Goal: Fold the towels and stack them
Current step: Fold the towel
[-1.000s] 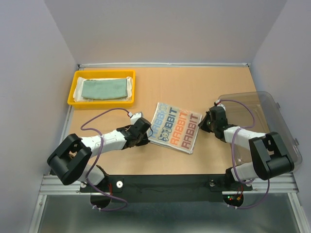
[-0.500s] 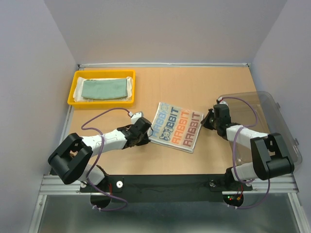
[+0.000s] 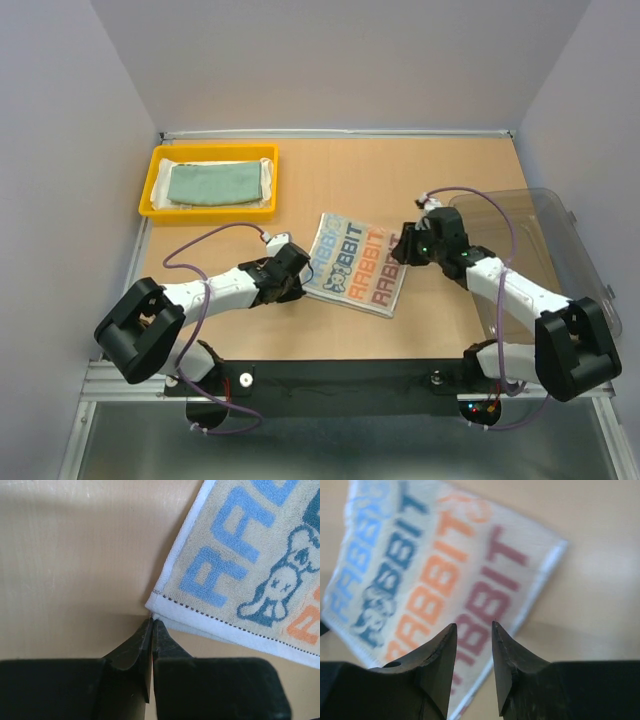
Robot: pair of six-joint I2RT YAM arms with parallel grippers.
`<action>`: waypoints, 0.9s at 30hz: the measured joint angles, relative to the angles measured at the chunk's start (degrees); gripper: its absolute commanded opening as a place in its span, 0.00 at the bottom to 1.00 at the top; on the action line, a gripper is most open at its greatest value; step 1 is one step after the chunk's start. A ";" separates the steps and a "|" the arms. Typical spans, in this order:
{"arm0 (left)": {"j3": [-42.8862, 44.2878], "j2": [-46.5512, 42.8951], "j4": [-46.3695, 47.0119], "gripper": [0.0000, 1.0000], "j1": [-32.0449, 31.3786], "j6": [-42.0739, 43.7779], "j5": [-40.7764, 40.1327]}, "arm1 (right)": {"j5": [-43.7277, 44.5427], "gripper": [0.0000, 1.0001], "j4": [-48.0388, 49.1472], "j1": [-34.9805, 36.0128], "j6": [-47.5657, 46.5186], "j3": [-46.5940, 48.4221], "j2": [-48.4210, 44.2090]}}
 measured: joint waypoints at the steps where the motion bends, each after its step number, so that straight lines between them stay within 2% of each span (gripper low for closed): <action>1: 0.00 -0.11 -0.39 0.12 0.00 0.00 -0.11 | 0.04 0.40 -1.73 3.61 -1.38 1.81 -0.98; 5: 0.00 -0.11 -0.48 0.12 -0.02 0.17 -0.22 | 0.15 0.40 -5.22 17.27 -7.34 7.28 -0.61; 9: 0.00 -0.07 -0.44 0.12 -0.02 0.31 -0.33 | 0.55 0.39 -7.87 26.88 -12.46 9.68 3.65; 12: 0.00 -0.07 -0.37 0.12 -0.02 0.42 -0.42 | 1.55 0.39 -10.03 31.28 -15.89 10.47 8.37; 23: 0.00 -0.07 -0.35 0.12 -0.02 0.44 -0.44 | 5.73 0.38 -13.07 37.75 -22.51 11.56 12.74; 27: 0.00 -0.07 -0.33 0.12 -0.09 0.46 -0.44 | 7.96 0.31 -13.11 38.53 -23.54 12.46 13.62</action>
